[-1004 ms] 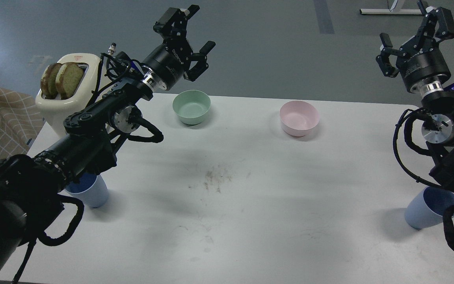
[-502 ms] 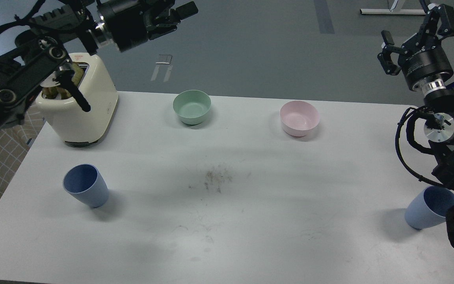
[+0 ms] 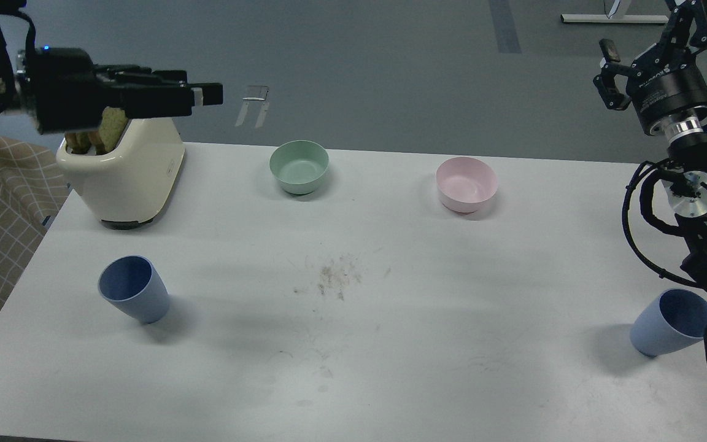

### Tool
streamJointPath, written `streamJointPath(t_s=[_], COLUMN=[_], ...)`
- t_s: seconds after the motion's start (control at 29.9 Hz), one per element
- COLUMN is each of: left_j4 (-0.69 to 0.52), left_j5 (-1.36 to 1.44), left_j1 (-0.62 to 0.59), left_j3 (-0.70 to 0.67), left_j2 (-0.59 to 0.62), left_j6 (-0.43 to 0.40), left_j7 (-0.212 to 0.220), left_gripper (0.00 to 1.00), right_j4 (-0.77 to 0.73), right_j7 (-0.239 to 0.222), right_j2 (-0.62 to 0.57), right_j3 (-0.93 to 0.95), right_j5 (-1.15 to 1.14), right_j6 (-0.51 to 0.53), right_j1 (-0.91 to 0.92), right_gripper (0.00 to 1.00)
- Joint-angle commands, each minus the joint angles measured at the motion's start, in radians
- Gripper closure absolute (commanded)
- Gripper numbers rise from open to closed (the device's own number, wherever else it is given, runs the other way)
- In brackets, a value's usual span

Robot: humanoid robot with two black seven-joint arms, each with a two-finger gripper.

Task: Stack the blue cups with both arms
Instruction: 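Swing the left arm out and lower the left gripper to the nearby blue cup, then grasp the blue cup with the left gripper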

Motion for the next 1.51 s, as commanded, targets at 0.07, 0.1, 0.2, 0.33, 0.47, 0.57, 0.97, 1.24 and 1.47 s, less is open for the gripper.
streamJointPath(t_s=[0.07, 0.1, 0.2, 0.33, 0.47, 0.57, 0.97, 1.24, 1.47], left_j4=[-0.016, -0.013, -0.007, -0.007, 0.044, 0.099, 0.191, 0.216, 0.246], left_j5=[0.062, 0.067, 0.097, 0.110, 0.108, 0.108, 0.111, 0.163, 0.182], left_j1=[0.051, 0.053, 0.059, 0.059, 0.066, 0.083, 0.178, 0.185, 0.220], left_j3=[0.084, 0.091, 0.175, 0.263, 0.308, 0.315, 0.315, 0.317, 0.319], left_j2=[0.117, 0.125, 0.143, 0.143, 0.105, 0.068, -0.030, -0.061, -0.090], left_j6=[0.000, 0.000, 0.045, 0.088, 0.111, 0.117, 0.125, 0.125, 0.125], left_j7=[-0.002, -0.002, -0.002, -0.002, -0.002, -0.002, -0.002, -0.002, -0.002], left_gripper=[0.02, 0.02, 0.02, 0.02, 0.02, 0.02, 0.04, 0.16, 0.64], right_j4=[0.024, 0.024, 0.025, 0.036, 0.037, 0.037, 0.037, 0.037, 0.037], right_j7=[0.000, 0.000, 0.000, 0.000, 0.000, 0.000, 0.000, 0.000, 0.000], right_j2=[-0.006, -0.006, -0.005, -0.003, -0.005, -0.005, -0.005, -0.006, -0.008], right_j3=[-0.009, -0.012, -0.017, -0.018, -0.018, -0.018, -0.018, -0.018, -0.018], right_j5=[-0.006, -0.006, -0.006, -0.007, -0.006, -0.006, -0.006, -0.006, -0.007], right_j6=[0.000, 0.000, 0.000, 0.000, 0.000, 0.000, 0.000, 0.000, 0.000], right_j1=[-0.009, -0.009, -0.011, -0.014, -0.020, -0.023, -0.034, -0.048, -0.049], right_gripper=[0.00, 0.00, 0.00, 0.00, 0.00, 0.00, 0.00, 0.00, 0.00])
